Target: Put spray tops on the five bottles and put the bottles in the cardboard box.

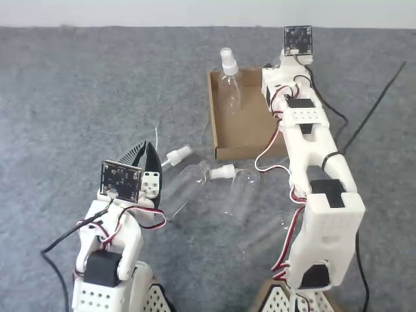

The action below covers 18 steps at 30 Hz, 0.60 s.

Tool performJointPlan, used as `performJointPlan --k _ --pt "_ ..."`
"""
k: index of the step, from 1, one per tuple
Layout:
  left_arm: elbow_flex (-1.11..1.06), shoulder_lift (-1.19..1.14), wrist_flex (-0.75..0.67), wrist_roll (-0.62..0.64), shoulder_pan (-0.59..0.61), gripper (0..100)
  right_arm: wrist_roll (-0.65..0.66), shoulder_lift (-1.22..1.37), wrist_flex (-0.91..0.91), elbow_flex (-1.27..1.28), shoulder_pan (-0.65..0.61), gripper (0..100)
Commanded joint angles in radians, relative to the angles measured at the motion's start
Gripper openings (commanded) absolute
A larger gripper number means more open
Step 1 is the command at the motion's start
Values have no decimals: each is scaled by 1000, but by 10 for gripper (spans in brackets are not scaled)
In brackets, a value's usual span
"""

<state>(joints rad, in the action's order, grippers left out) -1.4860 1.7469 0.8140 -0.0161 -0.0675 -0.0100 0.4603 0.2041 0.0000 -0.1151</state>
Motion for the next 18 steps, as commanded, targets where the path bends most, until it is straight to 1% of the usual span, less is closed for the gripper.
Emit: performJointPlan --k 1,12,18 --pt "7 8 -26 -6 2 12 44 -39 -21 -44 -15 199" --pt "7 8 -26 -6 2 12 54 -39 -18 -44 -21 201" --pt "7 8 -26 -6 2 12 54 -39 -16 -44 -21 310"
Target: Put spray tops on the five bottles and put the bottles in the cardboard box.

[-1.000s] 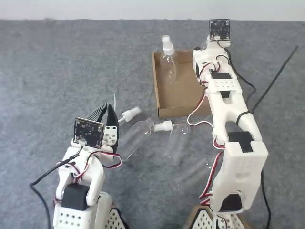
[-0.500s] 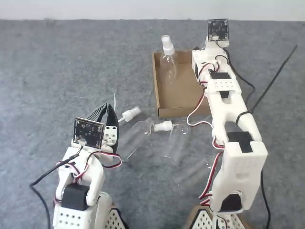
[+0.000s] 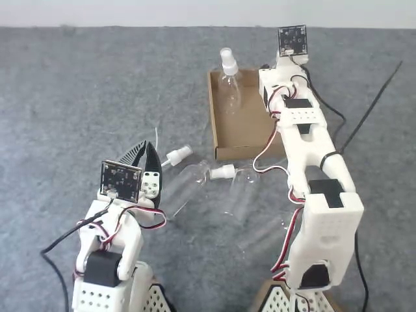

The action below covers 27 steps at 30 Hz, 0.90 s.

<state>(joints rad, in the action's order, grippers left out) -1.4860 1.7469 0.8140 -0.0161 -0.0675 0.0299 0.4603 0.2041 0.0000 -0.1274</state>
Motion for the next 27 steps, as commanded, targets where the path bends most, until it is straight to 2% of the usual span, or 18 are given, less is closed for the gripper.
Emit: performJointPlan --k 1,6,13,21,27 --pt "7 8 -26 -6 2 12 14 -39 -16 -44 -8 322" --pt "7 8 -26 -6 2 12 14 -65 1 -61 -8 330" --pt "7 8 -26 -6 2 12 12 -153 196 -219 -8 331" --pt "7 8 -26 -6 2 12 8 -252 526 -428 -8 331" --pt "7 8 -26 -6 3 12 6 -355 834 -462 -4 330"
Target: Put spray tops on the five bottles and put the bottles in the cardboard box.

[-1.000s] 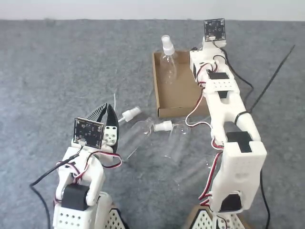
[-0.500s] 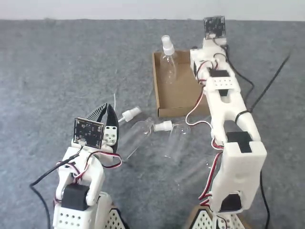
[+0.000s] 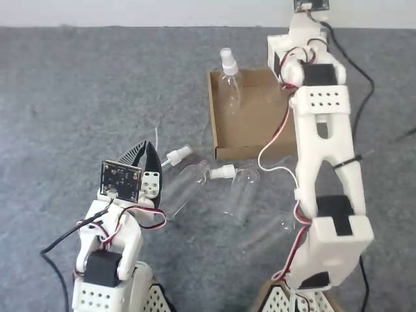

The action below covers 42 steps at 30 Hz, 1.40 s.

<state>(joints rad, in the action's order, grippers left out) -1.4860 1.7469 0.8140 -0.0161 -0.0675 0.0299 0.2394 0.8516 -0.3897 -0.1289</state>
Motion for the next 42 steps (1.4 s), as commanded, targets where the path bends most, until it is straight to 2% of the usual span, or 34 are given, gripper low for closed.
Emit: performJointPlan --k 1,7,13,15,21,24,28,31,36,42 --pt "7 8 -26 -6 3 12 6 -151 240 -72 -2 330" --pt "7 8 -26 -6 3 12 2 -217 579 -72 -5 329" --pt "7 6 -26 -6 3 12 -110 -263 863 -71 -2 328" --pt "7 6 -26 -6 3 12 -83 -280 955 -63 -4 328" --pt "5 6 -26 -6 3 12 -17 -410 926 302 -48 266" --pt "5 6 -26 -6 3 12 46 -545 834 542 -111 225" --pt "5 6 -26 -6 3 12 48 -788 680 872 -194 186" --pt "-4 6 -32 -6 3 12 54 -943 634 1063 -305 182" --pt "-4 6 -32 -6 3 12 52 -1116 664 1209 -529 183" --pt "-4 6 -32 -6 3 12 51 -1102 657 1226 -642 183"
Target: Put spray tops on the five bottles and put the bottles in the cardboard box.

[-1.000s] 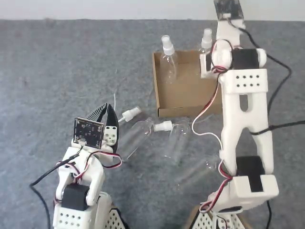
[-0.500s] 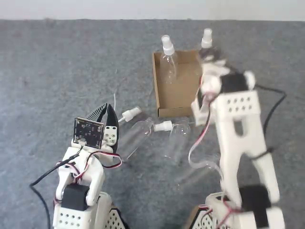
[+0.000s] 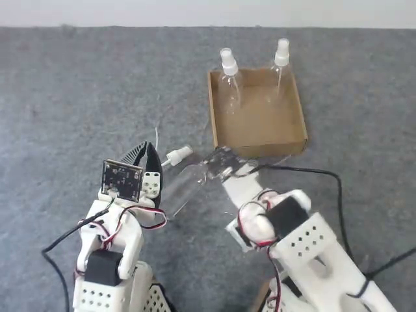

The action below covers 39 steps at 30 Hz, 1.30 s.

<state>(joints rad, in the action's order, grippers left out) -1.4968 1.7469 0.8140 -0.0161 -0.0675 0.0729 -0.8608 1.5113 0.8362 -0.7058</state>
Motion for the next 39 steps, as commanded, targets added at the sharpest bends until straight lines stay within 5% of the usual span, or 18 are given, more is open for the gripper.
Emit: performJointPlan --k 1,14,29,33,39 --pt "7 6 -32 -6 3 12 8 21 -2 0 -79 182" --pt "7 6 -32 -6 3 12 14 286 -148 83 -77 180" --pt "7 6 -32 -6 3 12 439 300 -162 86 708 184" --pt "7 6 -32 -6 0 12 373 300 -151 25 768 189" --pt "7 6 -29 -6 2 12 172 289 -93 -6 677 323"
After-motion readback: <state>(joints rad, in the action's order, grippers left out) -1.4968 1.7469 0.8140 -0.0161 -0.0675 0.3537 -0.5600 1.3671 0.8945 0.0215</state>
